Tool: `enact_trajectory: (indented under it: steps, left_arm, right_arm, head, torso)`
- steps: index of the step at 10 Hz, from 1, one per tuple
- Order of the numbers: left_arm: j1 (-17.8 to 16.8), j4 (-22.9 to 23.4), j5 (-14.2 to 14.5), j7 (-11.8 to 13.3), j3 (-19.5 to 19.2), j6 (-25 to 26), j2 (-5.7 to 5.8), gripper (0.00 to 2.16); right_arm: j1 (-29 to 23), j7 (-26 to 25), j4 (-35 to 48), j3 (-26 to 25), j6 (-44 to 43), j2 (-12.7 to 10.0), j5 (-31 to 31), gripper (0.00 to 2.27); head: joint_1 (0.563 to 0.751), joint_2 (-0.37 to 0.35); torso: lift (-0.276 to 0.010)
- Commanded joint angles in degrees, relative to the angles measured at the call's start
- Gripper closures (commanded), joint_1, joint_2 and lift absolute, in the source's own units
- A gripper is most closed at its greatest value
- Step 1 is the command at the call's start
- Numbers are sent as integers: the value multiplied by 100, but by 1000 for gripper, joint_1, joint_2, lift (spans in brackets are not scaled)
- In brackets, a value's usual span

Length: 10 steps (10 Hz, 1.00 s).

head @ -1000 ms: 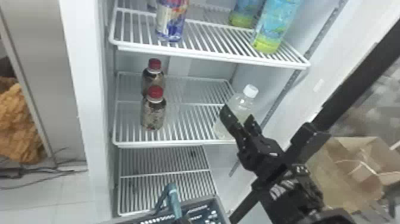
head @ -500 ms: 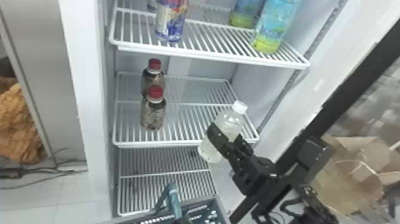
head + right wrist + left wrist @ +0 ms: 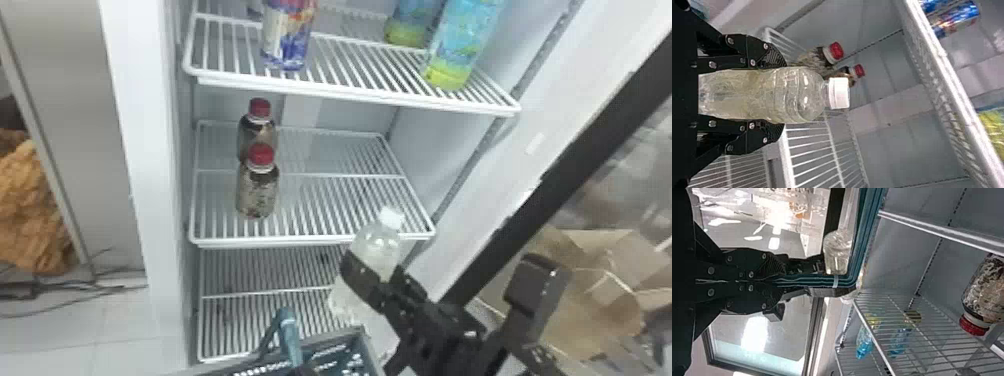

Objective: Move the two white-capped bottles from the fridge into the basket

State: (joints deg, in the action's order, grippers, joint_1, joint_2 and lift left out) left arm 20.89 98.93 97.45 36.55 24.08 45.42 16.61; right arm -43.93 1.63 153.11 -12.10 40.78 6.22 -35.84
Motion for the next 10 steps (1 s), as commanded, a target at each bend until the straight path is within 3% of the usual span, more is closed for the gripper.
enact_trajectory:
  steps: [1,10]
  left_arm:
    - [6,0,1,1,-8,0,0,1119]
    - [20,0,1,1,-20,-14,0,1119]
  right_arm:
    - [-121,4,109,-1,351,2,-61,788]
    - [132,241,277,-389,2658,-25,179,788]
  head:
    - [695,-350]
    - [695,-350]
  torso:
    - [-260]
    - [-260]
